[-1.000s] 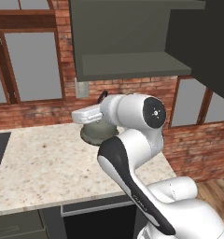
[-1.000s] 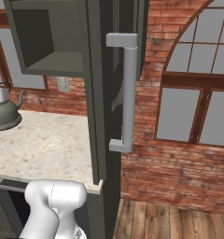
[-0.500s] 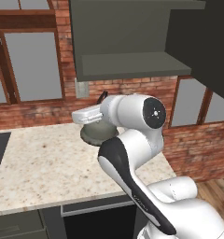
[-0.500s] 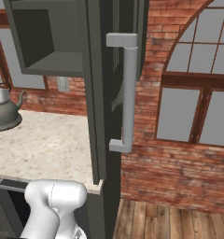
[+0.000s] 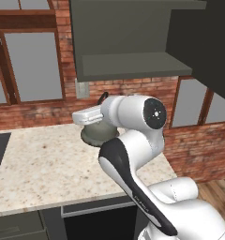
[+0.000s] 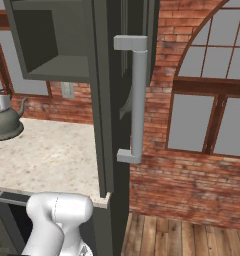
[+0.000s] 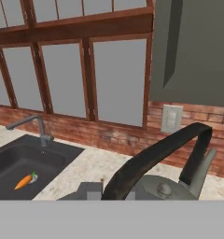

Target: Open the cabinet, pick the kettle from the cabinet, and place it in the sink.

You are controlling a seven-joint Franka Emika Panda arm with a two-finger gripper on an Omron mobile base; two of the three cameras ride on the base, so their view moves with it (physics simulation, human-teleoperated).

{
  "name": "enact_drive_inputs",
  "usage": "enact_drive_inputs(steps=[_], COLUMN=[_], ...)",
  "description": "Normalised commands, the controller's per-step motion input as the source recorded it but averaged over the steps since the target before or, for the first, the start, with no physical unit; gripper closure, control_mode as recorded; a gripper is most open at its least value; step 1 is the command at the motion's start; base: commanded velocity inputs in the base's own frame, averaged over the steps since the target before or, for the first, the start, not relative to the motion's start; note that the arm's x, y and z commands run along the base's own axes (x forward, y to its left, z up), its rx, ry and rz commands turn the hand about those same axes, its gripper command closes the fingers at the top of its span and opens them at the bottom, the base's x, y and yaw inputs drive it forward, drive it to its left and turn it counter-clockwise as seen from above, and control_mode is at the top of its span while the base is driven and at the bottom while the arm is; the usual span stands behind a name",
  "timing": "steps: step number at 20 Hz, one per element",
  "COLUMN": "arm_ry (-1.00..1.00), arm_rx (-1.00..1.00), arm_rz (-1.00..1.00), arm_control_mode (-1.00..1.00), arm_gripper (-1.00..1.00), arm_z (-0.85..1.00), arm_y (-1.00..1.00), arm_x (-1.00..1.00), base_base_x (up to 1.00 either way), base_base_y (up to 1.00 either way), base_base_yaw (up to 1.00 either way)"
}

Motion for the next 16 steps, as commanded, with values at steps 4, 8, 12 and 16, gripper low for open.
enact_drive_inputs(steps=[4,8,12,16], arm_ry=[0.0,0.0,0.0,0.0], arm_rx=[0.0,0.0,0.0,0.0], arm_rz=[0.0,0.0,0.0,0.0], arm_control_mode=[-1.0,1.0,1.0,1.0], arm_gripper=[1.0,1.0,1.0,1.0], arm_z=[0.0,0.0,0.0,0.0], arm_y=[0.0,0.0,0.0,0.0], arm_x=[0.0,0.0,0.0,0.0], base_base_x=[0.0,0.0,0.0,0.0], base_base_y=[0.0,0.0,0.0,0.0], base_base_yaw=[0.0,0.0,0.0,0.0])
